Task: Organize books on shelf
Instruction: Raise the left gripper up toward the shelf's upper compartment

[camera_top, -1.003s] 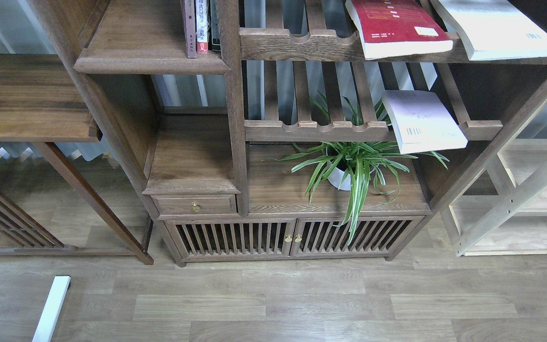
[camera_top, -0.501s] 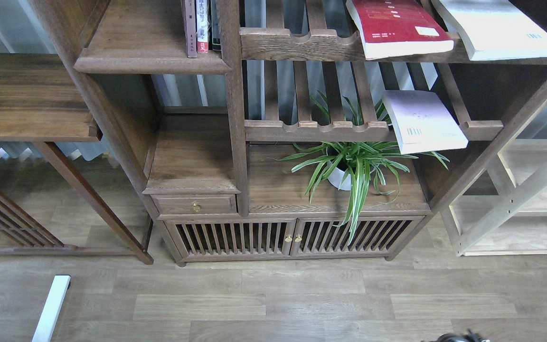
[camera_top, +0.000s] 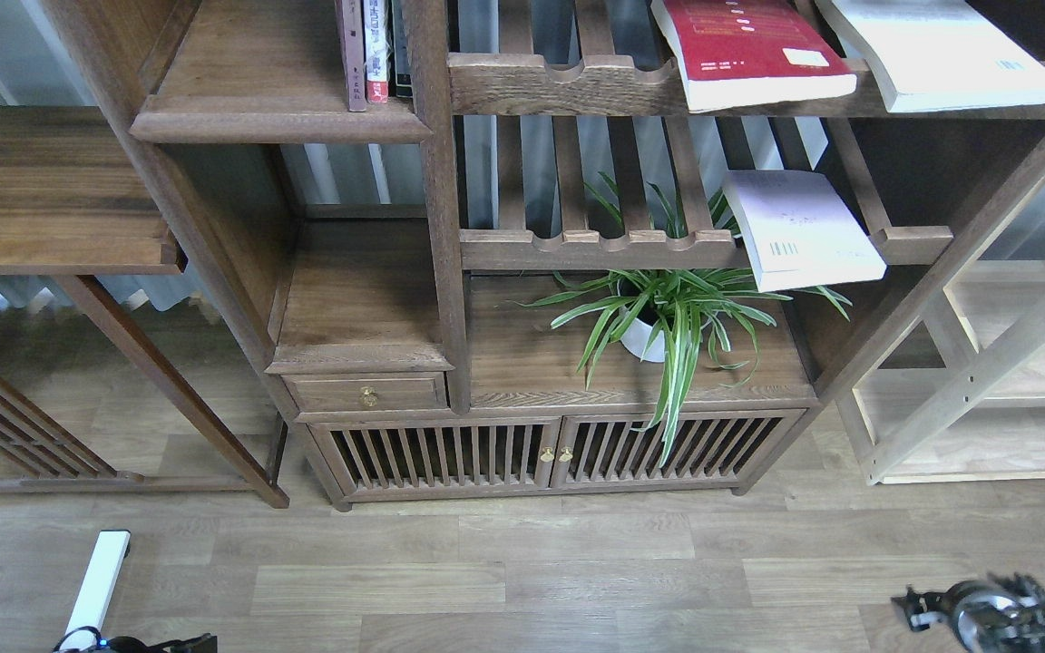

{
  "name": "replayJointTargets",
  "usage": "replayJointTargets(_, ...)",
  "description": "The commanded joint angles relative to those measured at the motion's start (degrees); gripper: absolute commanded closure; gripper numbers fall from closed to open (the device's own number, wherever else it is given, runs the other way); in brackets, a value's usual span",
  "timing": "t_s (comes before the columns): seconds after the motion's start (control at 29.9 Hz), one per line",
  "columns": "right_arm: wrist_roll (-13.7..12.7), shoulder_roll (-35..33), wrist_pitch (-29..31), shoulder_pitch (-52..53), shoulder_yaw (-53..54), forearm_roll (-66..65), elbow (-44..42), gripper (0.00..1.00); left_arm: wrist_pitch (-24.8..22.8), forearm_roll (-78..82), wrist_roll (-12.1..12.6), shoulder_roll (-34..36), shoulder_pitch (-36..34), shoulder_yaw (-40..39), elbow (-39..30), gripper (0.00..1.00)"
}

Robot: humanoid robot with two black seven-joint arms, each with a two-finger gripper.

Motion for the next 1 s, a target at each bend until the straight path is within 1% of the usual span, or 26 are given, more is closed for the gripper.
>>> replayJointTargets(0.0,4.9,-3.5,1.4,0.8,-0.6,-1.2,-2.1,0.00,-3.9,1.6,-5.2,2.2,-0.1,1.5,-0.2,0.00)
replayJointTargets(0.03,6.8,-5.0,2.2,1.0,-0.7,-2.1,-1.5,0.00,-5.5,1.6,-5.8,2.8,-0.2,1.6,-0.2,0.00)
replayJointTargets(0.07,8.5,-6.8,4.8,1.1,-0.7,-3.9,-0.4,0.00,-7.4,1.6,-6.2,3.2,-0.5,1.6,-0.2,0.01)
replayJointTargets(0.13,10.4,-9.3,8.8,1.7,-0.4,-6.5,0.3,0.00,-10.2,1.6,-7.0,3.9,-0.9,1.6,-0.2,0.00)
replayJointTargets(0.2,12.2,-11.2,11.7,2.1,-0.3,-7.7,0.3,0.00,-13.0,1.6,-9.1,4.7,-1.4,1.7,-0.2,0.00)
replayJointTargets(0.27,14.8,-12.9,13.8,2.3,-0.6,-8.1,0.5,0.00,-16.0,1.7,-10.9,5.3,-2.2,1.7,-0.6,0.00)
replayJointTargets(0.33,17.1,-14.5,16.2,2.3,-0.6,-9.4,0.5,0.00,-18.9,1.8,-12.0,6.1,-3.1,1.8,-0.6,0.00)
replayJointTargets(0.37,17.8,-15.2,17.0,2.3,-0.6,-10.2,0.5,0.00,-19.2,1.9,-12.5,6.5,-3.6,1.8,-0.7,0.00)
replayJointTargets(0.4,18.2,-15.9,17.6,2.4,-0.6,-11.1,0.7,0.00,-19.2,2.3,-13.1,6.8,-4.1,1.8,-0.8,0.00)
replayJointTargets(0.47,18.2,-17.8,18.8,2.4,-0.6,-13.4,1.8,0.00,-19.2,3.7,-14.7,7.6,-5.0,1.9,-1.3,0.00)
replayJointTargets(0.53,18.2,-20.7,19.9,2.5,-0.6,-16.5,4.6,0.00,-19.2,6.0,-16.9,8.8,-6.5,1.9,-2.0,0.00)
replayJointTargets(0.6,18.2,-23.2,20.1,3.1,-0.5,-19.1,7.1,0.00,-19.2,7.5,-18.2,9.5,-7.6,1.9,-2.9,0.00)
replayJointTargets(0.67,18.2,-25.2,20.1,4.6,-0.4,-21.0,8.9,0.00,-19.2,7.9,-18.5,9.8,-8.8,1.8,-4.5,0.00)
replayJointTargets(0.74,18.2,-25.8,20.1,6.0,-0.3,-21.1,9.2,0.00,-19.2,8.1,-18.5,9.9,-10.4,1.8,-5.8,0.00)
replayJointTargets(0.87,18.2,-26.9,19.5,9.0,0.4,-21.1,9.2,0.00,-19.2,8.2,-18.5,9.9,-14.0,1.8,-6.2,0.00)
replayJointTargets(0.97,18.2,-29.0,18.2,9.7,0.3,-21.1,10.0,0.00,-19.2,8.8,-18.6,9.9,-15.8,1.8,-6.4,0.00)
